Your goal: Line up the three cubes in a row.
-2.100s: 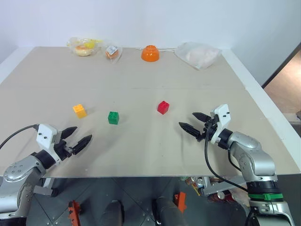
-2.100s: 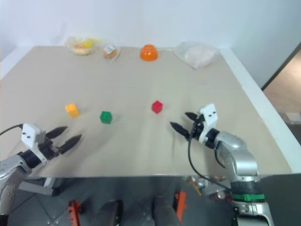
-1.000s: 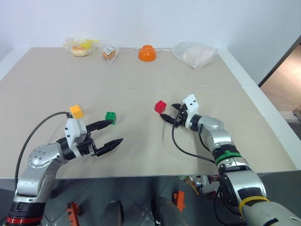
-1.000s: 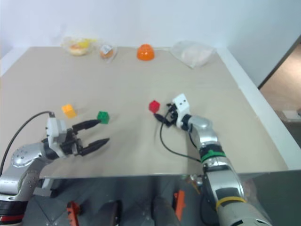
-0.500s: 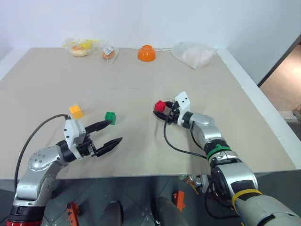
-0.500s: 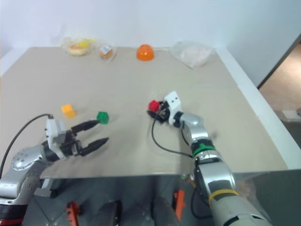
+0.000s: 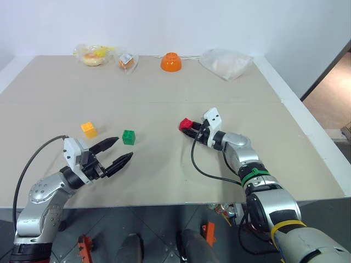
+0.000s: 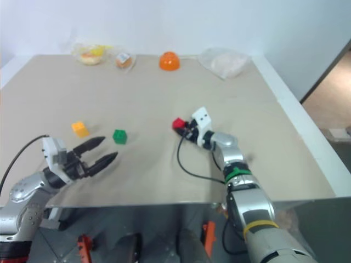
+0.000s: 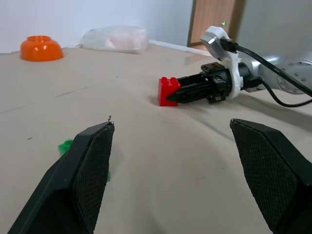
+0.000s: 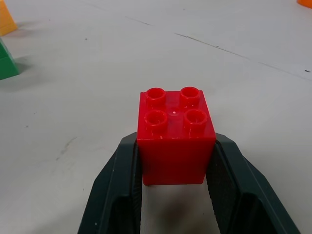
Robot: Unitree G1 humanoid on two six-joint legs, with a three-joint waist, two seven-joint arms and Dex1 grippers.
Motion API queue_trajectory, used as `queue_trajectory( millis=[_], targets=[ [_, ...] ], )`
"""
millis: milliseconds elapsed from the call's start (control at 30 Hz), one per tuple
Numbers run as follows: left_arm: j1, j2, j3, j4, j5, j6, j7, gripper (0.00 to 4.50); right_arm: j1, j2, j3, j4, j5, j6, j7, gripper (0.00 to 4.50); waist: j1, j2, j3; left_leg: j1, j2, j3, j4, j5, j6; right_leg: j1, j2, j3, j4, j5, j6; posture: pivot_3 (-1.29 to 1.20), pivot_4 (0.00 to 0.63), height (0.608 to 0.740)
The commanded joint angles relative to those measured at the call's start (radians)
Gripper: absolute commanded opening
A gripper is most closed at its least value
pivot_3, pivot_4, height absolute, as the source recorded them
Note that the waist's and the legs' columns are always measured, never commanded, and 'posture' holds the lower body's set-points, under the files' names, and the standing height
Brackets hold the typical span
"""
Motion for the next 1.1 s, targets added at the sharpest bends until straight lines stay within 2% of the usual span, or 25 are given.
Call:
queue_trajectory(
  millis=[33,200,300,400,533,767,1100],
  targets=[
    [-0.002,-0.002,0.029,-0.012,-0.020,-0.002,0.002,3.95,-0.001,-0.011,-0.027,-0.038,0.017,0.022,0.010,1.23,0.000,0.000,0.000,0.000,0.000,0.000,0.000,0.000,0.000,0.000,0.000,0.000,0.000,0.000,0.000,0.00,0.150,0.740],
    [0.015,0.003,0.031,0.005,-0.017,-0.006,-0.008,3.95,0.032,-0.039,-0.045,-0.161,0.074,0.091,0.118,1.23,0.000,0.000,0.000,0.000,0.000,0.000,0.000,0.000,0.000,0.000,0.000,0.000,0.000,0.000,0.000,0.00,0.150,0.740],
    [0.044,0.030,0.033,0.026,-0.001,-0.017,-0.047,3.95,0.079,-0.092,-0.046,-0.306,0.137,0.204,0.240,1.23,0.000,0.000,0.000,0.000,0.000,0.000,0.000,0.000,0.000,0.000,0.000,0.000,0.000,0.000,0.000,0.00,0.150,0.740],
    [0.052,0.075,0.030,0.060,0.020,-0.018,-0.098,3.95,0.148,-0.184,-0.001,-0.456,0.151,0.253,0.383,1.23,0.001,0.001,0.000,0.000,0.000,0.000,0.000,0.000,0.000,0.000,0.000,-0.001,0.000,-0.001,0.000,0.00,0.150,0.740],
    [0.032,0.107,0.022,0.087,0.022,-0.007,-0.145,3.95,0.213,-0.252,0.062,-0.557,0.124,0.225,0.484,1.23,0.001,0.001,0.000,0.000,0.000,0.000,0.001,0.000,0.000,0.000,0.000,-0.001,0.000,-0.003,-0.005,0.00,0.150,0.740],
    [0.005,0.160,-0.026,0.138,0.086,-0.061,-0.269,3.95,0.206,-0.262,0.114,-0.518,0.069,0.119,0.510,1.23,-0.004,0.001,0.000,0.001,0.000,0.001,0.001,0.000,0.000,0.000,0.000,0.000,0.000,-0.003,-0.005,0.00,0.150,0.740],
    [-0.072,0.161,-0.030,0.188,0.089,-0.083,-0.352,3.95,0.185,-0.254,0.138,-0.474,0.076,0.121,0.569,1.23,-0.004,0.001,0.000,0.001,0.000,0.001,0.001,0.000,0.000,0.000,0.000,0.000,0.000,-0.002,-0.005,0.00,0.150,0.740]
  ],
)
